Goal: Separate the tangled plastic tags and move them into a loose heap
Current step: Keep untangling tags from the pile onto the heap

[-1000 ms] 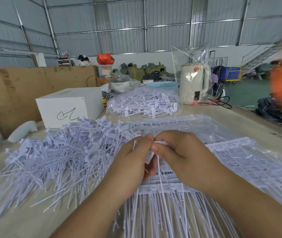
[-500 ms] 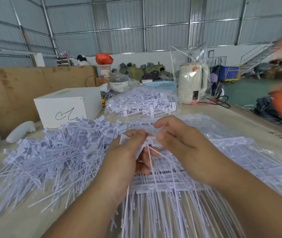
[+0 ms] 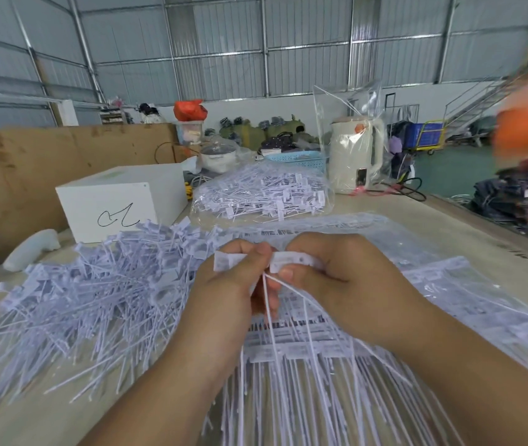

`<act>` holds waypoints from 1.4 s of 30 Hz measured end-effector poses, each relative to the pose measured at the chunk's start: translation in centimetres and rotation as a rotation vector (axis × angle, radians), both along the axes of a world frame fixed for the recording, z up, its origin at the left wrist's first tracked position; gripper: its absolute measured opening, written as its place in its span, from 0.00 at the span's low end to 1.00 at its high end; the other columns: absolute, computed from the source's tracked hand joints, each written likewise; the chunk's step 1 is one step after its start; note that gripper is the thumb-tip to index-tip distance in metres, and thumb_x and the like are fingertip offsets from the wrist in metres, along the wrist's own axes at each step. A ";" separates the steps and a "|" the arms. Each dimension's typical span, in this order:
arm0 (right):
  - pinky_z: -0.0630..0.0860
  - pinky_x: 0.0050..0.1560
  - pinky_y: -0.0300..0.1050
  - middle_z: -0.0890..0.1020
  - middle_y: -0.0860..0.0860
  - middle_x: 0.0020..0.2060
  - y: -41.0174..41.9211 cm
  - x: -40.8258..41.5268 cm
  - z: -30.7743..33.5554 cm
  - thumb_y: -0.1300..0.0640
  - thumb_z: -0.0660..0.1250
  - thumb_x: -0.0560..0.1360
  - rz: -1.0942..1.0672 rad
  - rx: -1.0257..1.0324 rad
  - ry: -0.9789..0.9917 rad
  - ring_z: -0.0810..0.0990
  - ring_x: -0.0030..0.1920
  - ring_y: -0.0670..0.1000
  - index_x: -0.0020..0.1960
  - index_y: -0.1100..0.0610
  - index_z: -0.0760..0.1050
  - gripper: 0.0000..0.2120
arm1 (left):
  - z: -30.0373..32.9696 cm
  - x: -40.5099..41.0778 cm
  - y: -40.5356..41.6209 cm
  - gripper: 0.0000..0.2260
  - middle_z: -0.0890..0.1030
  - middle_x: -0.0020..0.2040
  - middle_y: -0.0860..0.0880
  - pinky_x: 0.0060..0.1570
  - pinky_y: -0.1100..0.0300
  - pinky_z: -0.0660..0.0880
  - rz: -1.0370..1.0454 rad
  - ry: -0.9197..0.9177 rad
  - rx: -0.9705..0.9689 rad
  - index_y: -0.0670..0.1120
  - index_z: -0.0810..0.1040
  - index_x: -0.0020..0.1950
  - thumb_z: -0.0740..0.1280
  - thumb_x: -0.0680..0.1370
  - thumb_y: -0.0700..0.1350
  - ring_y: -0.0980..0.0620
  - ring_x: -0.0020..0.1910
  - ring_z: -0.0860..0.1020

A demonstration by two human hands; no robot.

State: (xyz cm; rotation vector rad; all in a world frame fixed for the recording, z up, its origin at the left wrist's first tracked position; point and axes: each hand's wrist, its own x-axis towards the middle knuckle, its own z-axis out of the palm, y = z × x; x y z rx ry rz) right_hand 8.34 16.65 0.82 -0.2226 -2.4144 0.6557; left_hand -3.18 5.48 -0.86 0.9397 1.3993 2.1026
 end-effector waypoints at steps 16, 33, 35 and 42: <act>0.64 0.36 0.40 0.71 0.43 0.33 0.5 -0.4 -1.4 0.43 0.61 0.79 0.072 0.031 -0.042 0.72 0.33 0.35 0.72 0.41 0.54 0.26 | 0.3 0.0 -0.4 0.07 0.76 0.29 0.43 0.24 0.60 0.72 -0.041 -0.025 -0.064 0.49 0.82 0.40 0.70 0.73 0.51 0.50 0.23 0.73; 0.63 0.28 0.36 0.70 0.43 0.23 1.4 0.9 0.1 0.50 0.67 0.78 0.113 -0.134 -0.110 0.66 0.25 0.42 0.41 0.51 0.78 0.09 | 0.7 -1.1 -1.1 0.08 0.77 0.29 0.44 0.24 0.61 0.71 -0.212 0.194 -0.197 0.47 0.83 0.38 0.73 0.65 0.50 0.50 0.22 0.73; 0.62 0.30 0.38 0.69 0.43 0.24 1.3 0.7 0.2 0.51 0.67 0.78 0.122 -0.150 -0.089 0.66 0.26 0.42 0.41 0.53 0.78 0.09 | 0.6 -1.0 -1.0 0.09 0.76 0.29 0.43 0.25 0.61 0.71 -0.210 0.193 -0.206 0.47 0.83 0.38 0.73 0.64 0.51 0.49 0.22 0.73; 0.67 0.27 0.38 0.73 0.43 0.24 -0.3 -0.8 -0.4 0.52 0.64 0.80 -0.145 -0.149 0.302 0.69 0.25 0.44 0.35 0.48 0.68 0.15 | 0.8 0.0 -0.5 0.05 0.74 0.28 0.46 0.22 0.65 0.71 -0.184 -0.215 0.024 0.44 0.82 0.37 0.68 0.71 0.43 0.54 0.22 0.71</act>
